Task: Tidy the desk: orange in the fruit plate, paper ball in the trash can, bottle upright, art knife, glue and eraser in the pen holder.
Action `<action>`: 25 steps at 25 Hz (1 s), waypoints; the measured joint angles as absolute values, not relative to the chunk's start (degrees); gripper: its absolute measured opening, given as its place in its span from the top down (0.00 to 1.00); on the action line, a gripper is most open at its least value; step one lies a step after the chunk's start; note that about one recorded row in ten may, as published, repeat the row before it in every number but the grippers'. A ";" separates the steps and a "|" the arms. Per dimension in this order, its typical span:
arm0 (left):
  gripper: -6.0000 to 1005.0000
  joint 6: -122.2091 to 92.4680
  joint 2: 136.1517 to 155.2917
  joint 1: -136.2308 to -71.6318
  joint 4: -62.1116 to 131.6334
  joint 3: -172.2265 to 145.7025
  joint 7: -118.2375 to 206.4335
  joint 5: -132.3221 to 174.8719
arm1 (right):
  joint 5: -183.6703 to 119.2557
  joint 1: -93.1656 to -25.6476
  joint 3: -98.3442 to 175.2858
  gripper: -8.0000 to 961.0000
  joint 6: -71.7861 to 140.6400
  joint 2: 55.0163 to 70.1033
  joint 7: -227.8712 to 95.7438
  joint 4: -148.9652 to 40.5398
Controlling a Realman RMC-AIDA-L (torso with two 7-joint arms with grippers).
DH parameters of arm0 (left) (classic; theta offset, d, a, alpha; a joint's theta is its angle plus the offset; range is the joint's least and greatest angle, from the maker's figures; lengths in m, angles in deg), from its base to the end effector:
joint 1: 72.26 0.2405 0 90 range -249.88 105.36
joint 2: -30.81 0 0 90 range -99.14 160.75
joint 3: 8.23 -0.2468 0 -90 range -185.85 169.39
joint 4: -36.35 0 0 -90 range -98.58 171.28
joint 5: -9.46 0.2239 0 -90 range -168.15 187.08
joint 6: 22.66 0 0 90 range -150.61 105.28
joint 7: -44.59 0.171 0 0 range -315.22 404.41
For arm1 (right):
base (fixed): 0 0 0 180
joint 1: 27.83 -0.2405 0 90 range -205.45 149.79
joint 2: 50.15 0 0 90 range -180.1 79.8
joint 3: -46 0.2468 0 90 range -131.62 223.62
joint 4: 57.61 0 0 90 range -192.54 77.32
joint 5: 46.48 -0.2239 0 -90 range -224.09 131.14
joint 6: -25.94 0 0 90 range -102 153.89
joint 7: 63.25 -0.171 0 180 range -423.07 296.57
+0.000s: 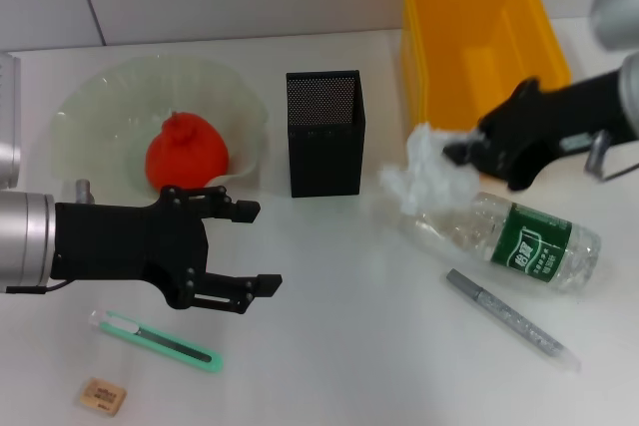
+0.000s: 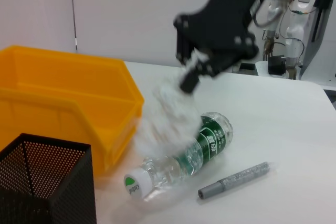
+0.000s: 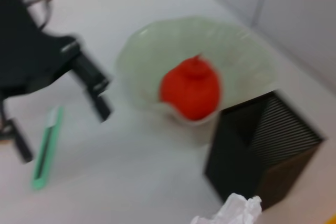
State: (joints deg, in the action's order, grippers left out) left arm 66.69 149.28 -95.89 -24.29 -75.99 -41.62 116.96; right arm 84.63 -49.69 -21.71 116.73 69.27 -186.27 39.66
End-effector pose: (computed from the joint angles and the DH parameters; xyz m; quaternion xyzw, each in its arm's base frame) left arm -0.1981 0.3274 -0.0269 -0.9847 -0.0712 -0.1494 0.0551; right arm 0.1543 0.3478 0.0517 -0.9636 0.1558 -0.0129 0.2171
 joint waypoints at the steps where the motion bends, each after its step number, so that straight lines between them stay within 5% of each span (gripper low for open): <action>1: 0.18 66.65 149.28 -95.85 -24.29 -75.99 -41.62 116.96 | 84.63 -49.69 -21.71 0.99 116.73 69.27 -186.27 39.66; 25: 0.19 65.87 149.40 -96.26 -24.21 -75.99 -40.97 116.86 | 87.50 -54.81 -8.35 0.98 110.45 68.27 -183.68 35.96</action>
